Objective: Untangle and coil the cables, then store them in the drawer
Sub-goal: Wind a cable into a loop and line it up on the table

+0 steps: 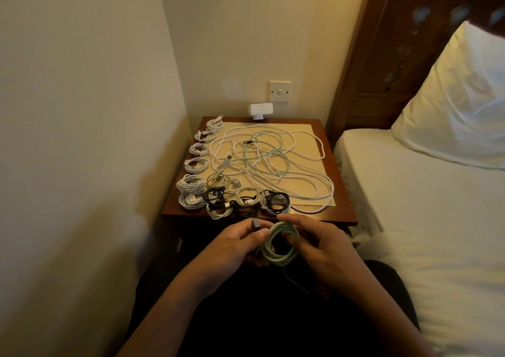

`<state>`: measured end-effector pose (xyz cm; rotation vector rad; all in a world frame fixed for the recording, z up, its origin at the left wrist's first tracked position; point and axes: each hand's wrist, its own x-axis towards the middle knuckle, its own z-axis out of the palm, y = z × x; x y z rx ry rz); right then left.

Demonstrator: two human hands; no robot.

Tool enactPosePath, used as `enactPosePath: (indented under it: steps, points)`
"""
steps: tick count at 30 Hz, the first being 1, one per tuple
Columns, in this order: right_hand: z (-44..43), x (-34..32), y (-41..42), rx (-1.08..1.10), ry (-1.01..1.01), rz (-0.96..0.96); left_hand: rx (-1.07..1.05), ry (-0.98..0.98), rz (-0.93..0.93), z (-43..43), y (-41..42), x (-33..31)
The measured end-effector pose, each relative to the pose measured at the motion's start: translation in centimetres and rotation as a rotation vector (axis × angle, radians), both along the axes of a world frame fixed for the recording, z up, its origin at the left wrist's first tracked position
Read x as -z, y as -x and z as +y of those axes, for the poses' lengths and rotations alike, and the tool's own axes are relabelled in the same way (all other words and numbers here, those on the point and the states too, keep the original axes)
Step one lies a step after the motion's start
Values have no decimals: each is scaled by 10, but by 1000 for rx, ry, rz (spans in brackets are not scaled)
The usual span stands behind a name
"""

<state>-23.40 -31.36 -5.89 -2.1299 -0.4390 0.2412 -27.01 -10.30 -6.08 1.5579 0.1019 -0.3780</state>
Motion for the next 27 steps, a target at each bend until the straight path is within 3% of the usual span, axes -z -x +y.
enactPosePath:
  steps: [3, 9, 14, 21, 27]
  points:
    - [3, 0, -4, -25, -35, -8, -6, 118, 8, 4, -1, 3]
    - [25, 4, -13, 49, -337, 163, -313, 499, -7, 5, -17, 9]
    - [48, 1, -30, 61, -358, 149, -399, 444, 5, 11, -29, 12]
    - [73, -11, -67, -82, -185, 67, -534, 389, -22, 37, -50, 16]
    - [90, -19, -107, -90, -108, 127, -524, 198, -107, 52, -71, 14]
